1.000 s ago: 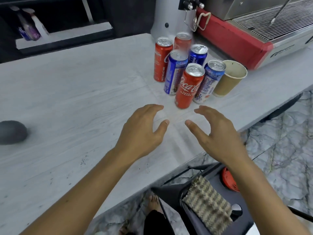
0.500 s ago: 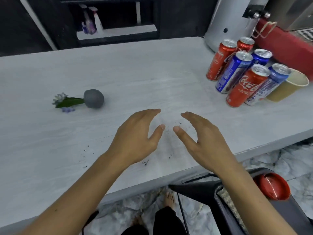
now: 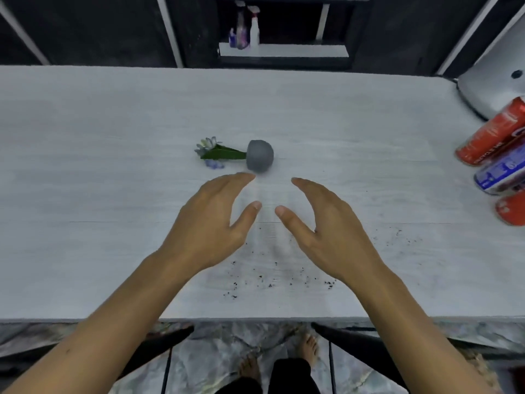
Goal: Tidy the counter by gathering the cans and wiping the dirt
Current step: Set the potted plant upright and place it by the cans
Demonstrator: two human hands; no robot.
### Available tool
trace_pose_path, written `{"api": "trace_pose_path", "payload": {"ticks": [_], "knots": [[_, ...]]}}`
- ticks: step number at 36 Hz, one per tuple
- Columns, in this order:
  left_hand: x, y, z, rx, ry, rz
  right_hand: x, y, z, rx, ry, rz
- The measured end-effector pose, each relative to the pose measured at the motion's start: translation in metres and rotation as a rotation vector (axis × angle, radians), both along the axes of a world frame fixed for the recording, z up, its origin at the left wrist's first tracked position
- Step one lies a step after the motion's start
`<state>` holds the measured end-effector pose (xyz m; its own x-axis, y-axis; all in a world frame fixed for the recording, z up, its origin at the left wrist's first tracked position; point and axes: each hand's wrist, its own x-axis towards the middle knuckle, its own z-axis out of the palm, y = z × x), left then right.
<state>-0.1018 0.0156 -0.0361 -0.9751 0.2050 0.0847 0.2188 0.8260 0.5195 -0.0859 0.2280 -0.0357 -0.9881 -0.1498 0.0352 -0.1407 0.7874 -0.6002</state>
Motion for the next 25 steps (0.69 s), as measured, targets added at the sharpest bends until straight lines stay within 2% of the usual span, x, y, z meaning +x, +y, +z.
{"api": "trace_pose_path", "payload": {"ticks": [13,25], "knots": [[-0.026,-0.056,-0.026,-0.015,0.008,-0.011,-0.056,-0.049,0.0,0.09,0.083,0.035],[-0.042,-0.069,-0.055,-0.113,0.062,-0.154,-0.114,-0.068,0.011,0.434,0.061,0.089]]}}
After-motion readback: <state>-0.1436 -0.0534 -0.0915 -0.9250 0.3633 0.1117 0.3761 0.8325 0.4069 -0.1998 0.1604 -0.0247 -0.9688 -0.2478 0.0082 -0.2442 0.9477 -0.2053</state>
